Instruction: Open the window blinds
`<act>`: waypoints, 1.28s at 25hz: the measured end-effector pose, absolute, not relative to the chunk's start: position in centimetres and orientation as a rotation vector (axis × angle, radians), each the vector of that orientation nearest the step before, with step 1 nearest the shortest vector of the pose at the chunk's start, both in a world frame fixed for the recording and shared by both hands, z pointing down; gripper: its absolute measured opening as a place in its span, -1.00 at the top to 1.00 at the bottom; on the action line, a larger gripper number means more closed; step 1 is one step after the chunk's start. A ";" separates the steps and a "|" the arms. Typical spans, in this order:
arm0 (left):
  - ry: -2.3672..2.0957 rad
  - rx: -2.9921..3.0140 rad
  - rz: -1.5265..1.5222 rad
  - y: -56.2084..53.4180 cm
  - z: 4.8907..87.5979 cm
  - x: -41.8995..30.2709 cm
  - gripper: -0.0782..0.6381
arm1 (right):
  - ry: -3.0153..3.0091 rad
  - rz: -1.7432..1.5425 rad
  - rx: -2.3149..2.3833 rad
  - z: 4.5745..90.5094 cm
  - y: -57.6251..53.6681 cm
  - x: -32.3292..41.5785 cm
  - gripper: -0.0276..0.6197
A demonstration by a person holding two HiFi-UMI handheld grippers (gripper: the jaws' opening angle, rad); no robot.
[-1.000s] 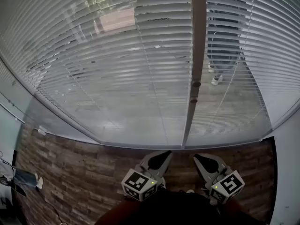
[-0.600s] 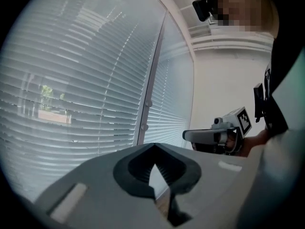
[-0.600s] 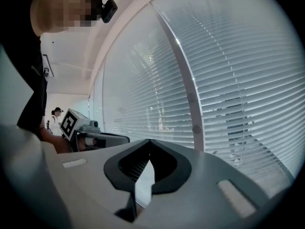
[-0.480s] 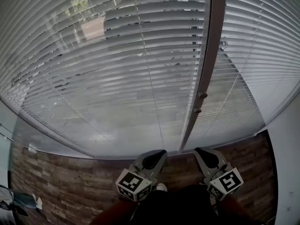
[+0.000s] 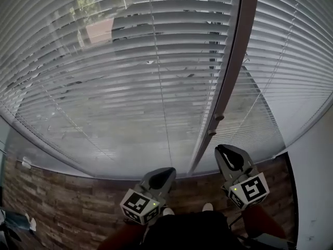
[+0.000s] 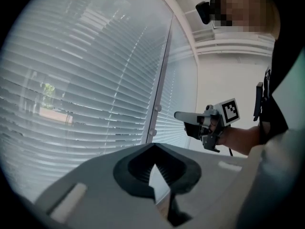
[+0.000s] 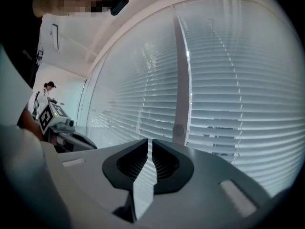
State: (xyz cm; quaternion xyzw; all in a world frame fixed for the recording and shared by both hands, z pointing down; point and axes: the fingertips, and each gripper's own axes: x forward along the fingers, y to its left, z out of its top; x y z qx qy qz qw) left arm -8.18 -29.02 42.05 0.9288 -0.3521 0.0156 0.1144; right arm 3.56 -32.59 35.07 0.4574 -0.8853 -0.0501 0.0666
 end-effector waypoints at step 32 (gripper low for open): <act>-1.102 2.671 0.075 -29.3 44.3 -10.4 0.78 | -2.317 -0.364 1.747 34.3 -40.0 4.7 0.45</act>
